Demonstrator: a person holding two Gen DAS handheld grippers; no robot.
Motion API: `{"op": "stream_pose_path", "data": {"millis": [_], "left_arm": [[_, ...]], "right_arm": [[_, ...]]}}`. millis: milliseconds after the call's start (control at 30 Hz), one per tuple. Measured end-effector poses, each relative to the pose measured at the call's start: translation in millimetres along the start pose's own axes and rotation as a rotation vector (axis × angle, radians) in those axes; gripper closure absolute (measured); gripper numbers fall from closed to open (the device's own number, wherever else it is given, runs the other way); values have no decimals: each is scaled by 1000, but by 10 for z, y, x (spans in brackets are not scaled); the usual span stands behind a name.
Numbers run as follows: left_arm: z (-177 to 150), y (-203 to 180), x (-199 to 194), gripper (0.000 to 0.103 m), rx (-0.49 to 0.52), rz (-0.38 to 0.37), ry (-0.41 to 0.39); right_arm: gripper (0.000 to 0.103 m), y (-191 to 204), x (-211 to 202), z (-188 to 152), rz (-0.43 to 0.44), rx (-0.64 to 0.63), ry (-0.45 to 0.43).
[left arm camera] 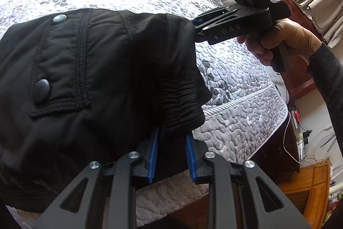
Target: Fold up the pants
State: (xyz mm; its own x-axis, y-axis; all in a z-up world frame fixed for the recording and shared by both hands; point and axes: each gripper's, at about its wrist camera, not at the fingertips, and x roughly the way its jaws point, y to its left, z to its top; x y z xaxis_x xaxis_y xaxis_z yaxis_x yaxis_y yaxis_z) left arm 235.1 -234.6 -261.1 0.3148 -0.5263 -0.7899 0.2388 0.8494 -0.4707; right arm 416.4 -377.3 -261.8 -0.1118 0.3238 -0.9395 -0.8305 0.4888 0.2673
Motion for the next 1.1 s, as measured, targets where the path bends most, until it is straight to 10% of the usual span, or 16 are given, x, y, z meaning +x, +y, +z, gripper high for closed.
{"op": "stream_pose_path", "data": {"millis": [433,833,1100], "left_arm": [[-12,-30,-276,28,20,-19,-13],[-34,169,-396,27,0,-20,4],[-42,470,-933,17,-40,-43,-85]], "right_arm": [[65,168,-763,-194,13,151,-247],[69,177,7,-254,111,249,-235],[67,473,-348,-545,81,338,-383]]}}
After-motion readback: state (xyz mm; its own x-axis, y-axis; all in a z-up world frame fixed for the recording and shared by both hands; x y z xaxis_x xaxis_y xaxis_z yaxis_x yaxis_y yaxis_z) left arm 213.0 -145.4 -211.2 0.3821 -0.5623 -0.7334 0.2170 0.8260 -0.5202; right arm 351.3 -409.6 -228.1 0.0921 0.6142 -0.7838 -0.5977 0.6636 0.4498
